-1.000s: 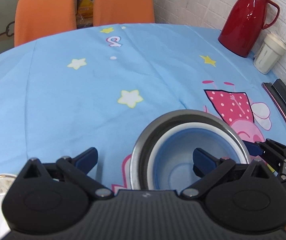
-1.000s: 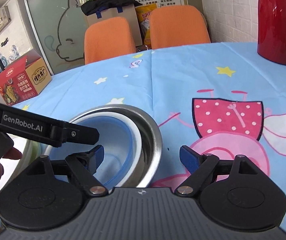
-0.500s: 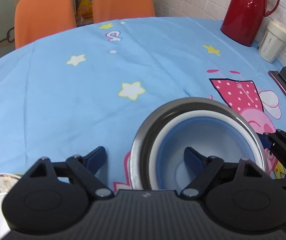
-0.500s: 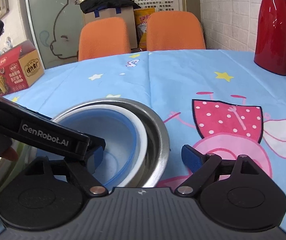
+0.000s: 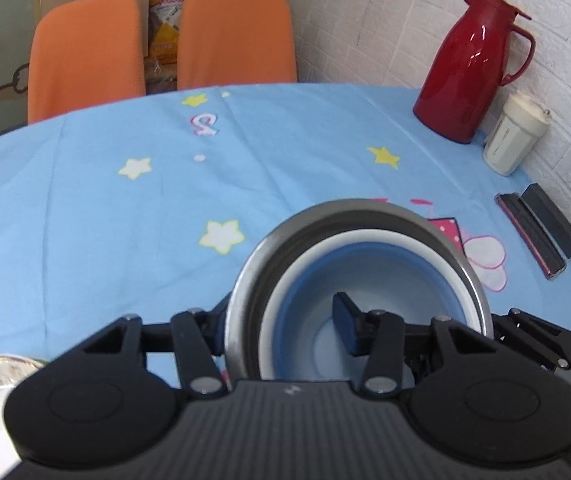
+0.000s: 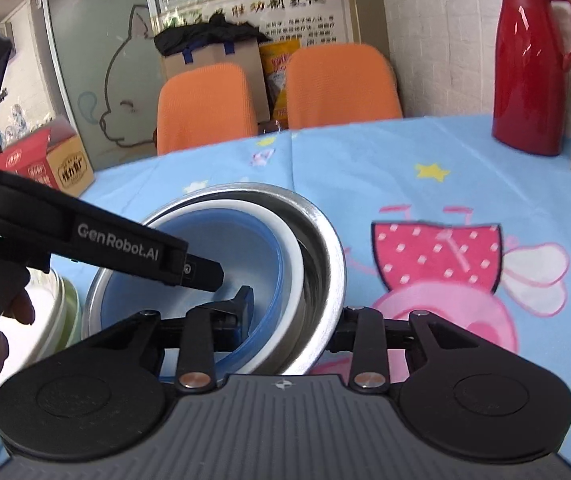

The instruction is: Organize plates and bowls

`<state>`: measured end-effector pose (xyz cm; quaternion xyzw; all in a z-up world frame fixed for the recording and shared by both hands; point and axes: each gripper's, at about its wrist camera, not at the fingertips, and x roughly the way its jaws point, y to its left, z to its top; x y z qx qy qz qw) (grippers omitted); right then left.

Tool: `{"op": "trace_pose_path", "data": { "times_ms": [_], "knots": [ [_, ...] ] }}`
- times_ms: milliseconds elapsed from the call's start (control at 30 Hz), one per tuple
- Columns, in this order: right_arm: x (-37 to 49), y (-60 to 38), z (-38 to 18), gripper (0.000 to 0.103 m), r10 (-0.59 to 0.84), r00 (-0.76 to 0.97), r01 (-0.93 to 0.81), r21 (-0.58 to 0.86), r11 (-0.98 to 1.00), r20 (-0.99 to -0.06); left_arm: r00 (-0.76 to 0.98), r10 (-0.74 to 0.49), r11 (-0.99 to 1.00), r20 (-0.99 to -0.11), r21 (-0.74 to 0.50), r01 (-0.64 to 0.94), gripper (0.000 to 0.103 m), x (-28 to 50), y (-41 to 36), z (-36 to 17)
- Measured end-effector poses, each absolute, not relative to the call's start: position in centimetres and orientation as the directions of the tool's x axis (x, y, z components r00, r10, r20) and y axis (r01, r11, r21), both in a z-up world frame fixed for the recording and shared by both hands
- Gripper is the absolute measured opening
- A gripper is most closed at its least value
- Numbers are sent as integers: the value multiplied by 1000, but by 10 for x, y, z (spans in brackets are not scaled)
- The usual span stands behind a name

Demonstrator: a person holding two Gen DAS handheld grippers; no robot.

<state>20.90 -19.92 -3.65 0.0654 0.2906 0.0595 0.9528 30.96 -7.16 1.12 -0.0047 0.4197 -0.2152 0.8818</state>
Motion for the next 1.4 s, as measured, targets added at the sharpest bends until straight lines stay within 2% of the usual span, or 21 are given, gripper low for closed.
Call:
{"op": "trace_pose_path", "data": {
  "times_ms": [233, 500, 600, 833, 1100, 1400],
  "knots": [
    [201, -188, 10, 65, 162, 873, -120, 119, 986, -460, 631, -380, 918, -676, -189, 349, 48, 293, -42, 58],
    [203, -132, 25, 68, 312, 856, -283, 133, 950, -413, 710, -232, 972, -665, -125, 200, 47, 261, 37, 73],
    [203, -105, 21, 74, 378, 822, -348, 150, 925, -426, 713, -186, 983, -676, -125, 137, 46, 252, 67, 67],
    [201, -57, 7, 75, 455, 751, -437, 156, 886, -479, 681, -154, 985, -716, -168, 46, 44, 235, 117, 33],
    [197, -32, -19, 75, 447, 687, -451, 145, 880, -574, 629, -169, 978, -759, -209, 11, 42, 233, 134, -4],
    [206, -25, -35, 75, 441, 665, -449, 149, 881, -603, 621, -176, 976, -764, -220, 7, 40, 244, 139, -16]
  ]
}}
